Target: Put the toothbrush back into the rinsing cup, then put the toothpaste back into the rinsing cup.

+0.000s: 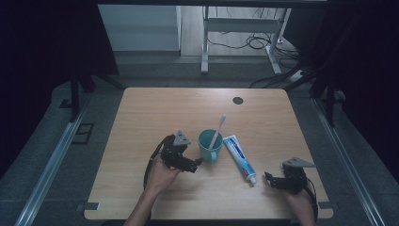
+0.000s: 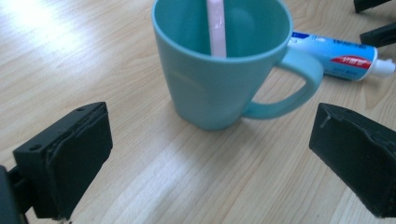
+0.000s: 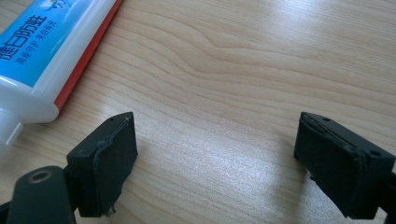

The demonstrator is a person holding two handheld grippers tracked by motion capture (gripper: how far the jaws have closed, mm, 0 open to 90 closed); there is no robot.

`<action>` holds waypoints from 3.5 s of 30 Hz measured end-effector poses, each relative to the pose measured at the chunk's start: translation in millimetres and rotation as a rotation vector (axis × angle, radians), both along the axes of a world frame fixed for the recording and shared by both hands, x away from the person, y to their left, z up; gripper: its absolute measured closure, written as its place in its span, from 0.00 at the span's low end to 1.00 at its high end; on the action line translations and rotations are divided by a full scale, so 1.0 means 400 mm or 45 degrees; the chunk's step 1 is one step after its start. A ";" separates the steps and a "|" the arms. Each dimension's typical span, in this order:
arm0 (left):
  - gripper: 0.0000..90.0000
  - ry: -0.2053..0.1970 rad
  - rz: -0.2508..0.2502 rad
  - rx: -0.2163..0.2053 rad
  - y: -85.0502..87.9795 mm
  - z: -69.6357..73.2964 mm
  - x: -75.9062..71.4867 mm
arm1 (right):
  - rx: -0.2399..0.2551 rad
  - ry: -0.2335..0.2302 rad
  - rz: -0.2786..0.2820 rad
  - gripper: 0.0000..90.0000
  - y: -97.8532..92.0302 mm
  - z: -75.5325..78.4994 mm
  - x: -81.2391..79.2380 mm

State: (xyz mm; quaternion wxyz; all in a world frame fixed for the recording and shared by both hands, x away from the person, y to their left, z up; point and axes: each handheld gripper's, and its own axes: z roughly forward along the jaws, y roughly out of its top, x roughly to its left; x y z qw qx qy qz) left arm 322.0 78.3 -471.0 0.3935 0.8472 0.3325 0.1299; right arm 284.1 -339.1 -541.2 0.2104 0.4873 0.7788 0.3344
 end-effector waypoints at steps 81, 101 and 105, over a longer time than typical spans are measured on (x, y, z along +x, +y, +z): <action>0.01 0.096 0.110 0.126 0.068 -0.184 -0.087 | 0.005 0.025 0.048 0.04 -0.001 0.019 -0.013; 0.02 0.096 0.123 0.125 0.067 -0.184 -0.088 | -0.002 0.093 0.122 0.00 0.007 0.051 -0.022; 0.02 0.096 0.123 0.125 0.067 -0.184 -0.088 | -0.006 0.105 0.136 0.01 0.018 0.065 -0.021</action>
